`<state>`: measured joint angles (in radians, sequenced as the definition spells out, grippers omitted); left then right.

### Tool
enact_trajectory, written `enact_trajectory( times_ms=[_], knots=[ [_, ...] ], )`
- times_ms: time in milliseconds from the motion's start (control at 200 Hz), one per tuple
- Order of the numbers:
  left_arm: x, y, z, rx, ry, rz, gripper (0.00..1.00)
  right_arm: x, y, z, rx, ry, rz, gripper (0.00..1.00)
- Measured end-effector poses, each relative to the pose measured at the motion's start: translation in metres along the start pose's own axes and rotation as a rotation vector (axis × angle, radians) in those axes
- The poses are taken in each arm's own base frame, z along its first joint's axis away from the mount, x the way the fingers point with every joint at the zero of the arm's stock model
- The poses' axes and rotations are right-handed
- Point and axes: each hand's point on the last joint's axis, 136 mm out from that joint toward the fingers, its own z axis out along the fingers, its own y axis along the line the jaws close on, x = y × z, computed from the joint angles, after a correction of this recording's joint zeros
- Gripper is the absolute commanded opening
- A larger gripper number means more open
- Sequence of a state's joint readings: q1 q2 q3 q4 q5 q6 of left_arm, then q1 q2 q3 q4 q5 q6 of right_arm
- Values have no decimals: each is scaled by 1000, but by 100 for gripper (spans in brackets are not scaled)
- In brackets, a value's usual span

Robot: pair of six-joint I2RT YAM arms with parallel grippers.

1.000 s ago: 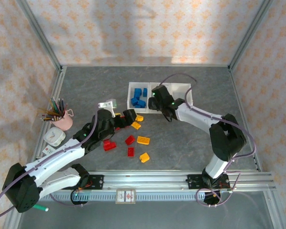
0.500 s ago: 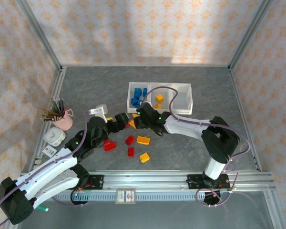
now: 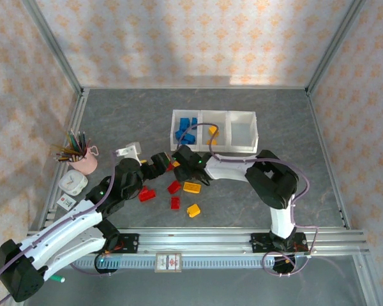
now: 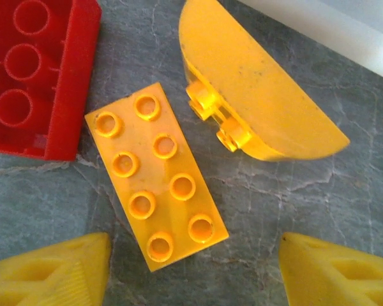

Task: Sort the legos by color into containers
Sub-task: Pick up the lego from the center of the table.

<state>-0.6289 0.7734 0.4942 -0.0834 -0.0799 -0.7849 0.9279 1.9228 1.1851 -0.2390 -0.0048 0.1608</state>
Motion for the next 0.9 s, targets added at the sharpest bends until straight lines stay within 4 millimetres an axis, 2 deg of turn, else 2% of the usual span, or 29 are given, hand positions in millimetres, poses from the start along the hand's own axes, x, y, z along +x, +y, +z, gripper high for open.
enact_trajectory(
  times_ms=[255,901],
  knots=[
    [-1,2,0,-8,-4,1,99,-11,7,13,0,-2,-31,59],
    [-2,1,-1,-7,-10,1,99,-12,3,12,19,-3,-32,35]
  ],
)
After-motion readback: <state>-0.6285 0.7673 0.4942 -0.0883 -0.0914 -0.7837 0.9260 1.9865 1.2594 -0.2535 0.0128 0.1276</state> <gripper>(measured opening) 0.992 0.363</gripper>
